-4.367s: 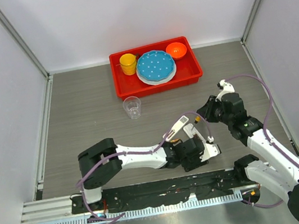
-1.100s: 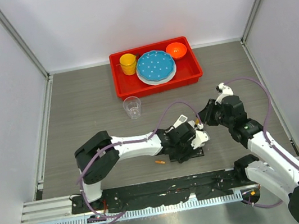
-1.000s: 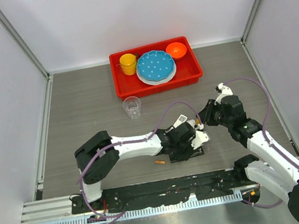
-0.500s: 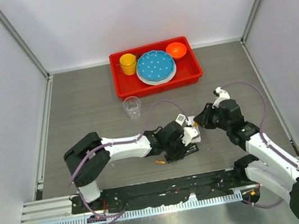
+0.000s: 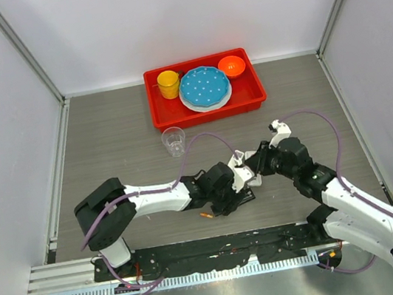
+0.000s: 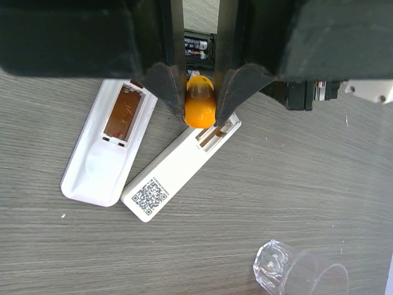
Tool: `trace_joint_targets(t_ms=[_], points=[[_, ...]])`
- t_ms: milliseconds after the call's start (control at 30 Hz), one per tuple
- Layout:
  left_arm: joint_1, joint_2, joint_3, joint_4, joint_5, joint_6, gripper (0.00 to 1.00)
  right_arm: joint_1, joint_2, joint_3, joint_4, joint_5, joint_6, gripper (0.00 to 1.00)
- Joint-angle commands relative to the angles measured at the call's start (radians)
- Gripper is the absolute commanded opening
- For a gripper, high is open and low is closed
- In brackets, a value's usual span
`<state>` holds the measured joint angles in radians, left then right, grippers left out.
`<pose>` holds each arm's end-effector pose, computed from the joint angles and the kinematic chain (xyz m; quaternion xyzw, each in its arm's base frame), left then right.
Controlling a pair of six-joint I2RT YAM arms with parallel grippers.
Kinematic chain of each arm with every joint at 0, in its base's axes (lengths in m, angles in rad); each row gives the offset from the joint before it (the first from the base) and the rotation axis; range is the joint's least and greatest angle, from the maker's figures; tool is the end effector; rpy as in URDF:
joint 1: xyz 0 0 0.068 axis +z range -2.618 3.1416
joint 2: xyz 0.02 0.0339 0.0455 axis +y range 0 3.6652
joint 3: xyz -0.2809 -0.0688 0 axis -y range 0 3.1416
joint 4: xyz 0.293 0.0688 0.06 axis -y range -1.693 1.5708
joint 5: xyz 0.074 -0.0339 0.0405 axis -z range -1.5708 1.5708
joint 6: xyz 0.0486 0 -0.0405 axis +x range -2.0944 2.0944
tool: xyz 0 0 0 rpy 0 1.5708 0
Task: Unload the batteries from the remote control
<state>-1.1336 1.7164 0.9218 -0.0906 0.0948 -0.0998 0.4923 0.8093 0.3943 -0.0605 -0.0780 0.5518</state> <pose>0.1594 -0.3519 0.1297 0.4788 0.8100 -0.2306 0.2481 0.1986 0.1108 0.1975 0.0051 0.8533 0.2883 0.4344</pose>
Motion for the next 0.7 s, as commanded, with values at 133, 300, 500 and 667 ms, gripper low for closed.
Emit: trace_joint_targets(t_ms=[133, 300, 500, 667], points=[[0.009, 0.006, -0.024, -0.028, 0.098, -0.003, 0.62, 0.032, -0.14, -0.014, -0.044, 0.194, 0.003, 0.01], [0.008, 0.014, -0.023, -0.029, 0.158, 0.0, 0.61, 0.034, -0.176, -0.025, -0.11, 0.218, 0.014, 0.01], [0.006, 0.017, -0.032, -0.028, 0.166, -0.005, 0.37, 0.034, -0.185, -0.034, -0.14, 0.207, 0.013, 0.01], [0.008, 0.026, -0.043, -0.023, 0.152, -0.011, 0.28, 0.035, -0.191, -0.035, -0.151, 0.204, 0.008, 0.01]])
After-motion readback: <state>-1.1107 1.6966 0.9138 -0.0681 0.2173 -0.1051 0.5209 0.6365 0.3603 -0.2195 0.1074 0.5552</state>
